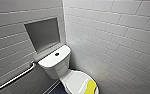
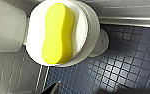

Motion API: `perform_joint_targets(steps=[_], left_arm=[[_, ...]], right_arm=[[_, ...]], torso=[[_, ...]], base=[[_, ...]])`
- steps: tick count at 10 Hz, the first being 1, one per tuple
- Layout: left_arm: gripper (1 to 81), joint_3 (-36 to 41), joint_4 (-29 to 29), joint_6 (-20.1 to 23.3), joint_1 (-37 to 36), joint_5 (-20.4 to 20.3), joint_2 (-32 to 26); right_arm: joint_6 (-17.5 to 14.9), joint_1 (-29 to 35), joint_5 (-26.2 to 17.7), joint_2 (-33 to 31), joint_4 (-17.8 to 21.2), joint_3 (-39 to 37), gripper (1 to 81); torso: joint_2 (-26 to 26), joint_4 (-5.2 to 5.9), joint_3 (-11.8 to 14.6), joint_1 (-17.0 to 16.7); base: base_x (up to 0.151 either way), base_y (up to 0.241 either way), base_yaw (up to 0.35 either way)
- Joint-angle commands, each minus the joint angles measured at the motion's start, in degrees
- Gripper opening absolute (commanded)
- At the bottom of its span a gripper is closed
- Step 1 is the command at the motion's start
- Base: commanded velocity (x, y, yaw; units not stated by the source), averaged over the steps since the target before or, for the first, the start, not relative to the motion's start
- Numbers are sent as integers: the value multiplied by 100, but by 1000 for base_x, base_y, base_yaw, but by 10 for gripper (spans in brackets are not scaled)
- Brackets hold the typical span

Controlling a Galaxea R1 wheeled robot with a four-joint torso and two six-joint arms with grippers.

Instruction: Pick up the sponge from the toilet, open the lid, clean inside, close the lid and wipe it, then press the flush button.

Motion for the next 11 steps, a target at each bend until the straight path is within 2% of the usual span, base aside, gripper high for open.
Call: perform_joint_targets(steps=[1, 2, 3, 4, 6, 10, 11], left_arm=[[811, 97, -21, 34, 107, 436, -47], [811, 97, -38, 34, 107, 436, -56], [811, 97, -39, 34, 107, 436, -65], [811, 97, -39, 34, 107, 436, -65], [811, 97, -39, 34, 107, 436, -65], [811, 97, -47, 34, 107, 436, -65], [811, 97, -47, 34, 107, 436, -65]], right_arm=[[54, 800, -462, -261, 73, 90, 811], [97, 888, -479, -209, 73, 90, 811], [124, 968, -480, -173, 73, 99, 811], [124, 1108, -480, -112, 73, 90, 811], [255, 1319, -646, 54, 55, 73, 811], [291, 1591, -788, 363, 64, -129, 811], [291, 1636, -796, 380, 72, -129, 811]], torso=[[-551, 0, -518, 356], [-741, 0, -696, 479], [-968, 0, -374, 621], [-1113, 0, -512, 712], [-1432, 0, -595, 914], [-2269, 0, -619, 1438], [-1914, 0, -758, 1207]], base=[[0, 0, 0], [0, 0, 0], [0, 0, 0], [0, 0, 0], [0, 0, 0], [0, 0, 0], [0, 0, 0]])
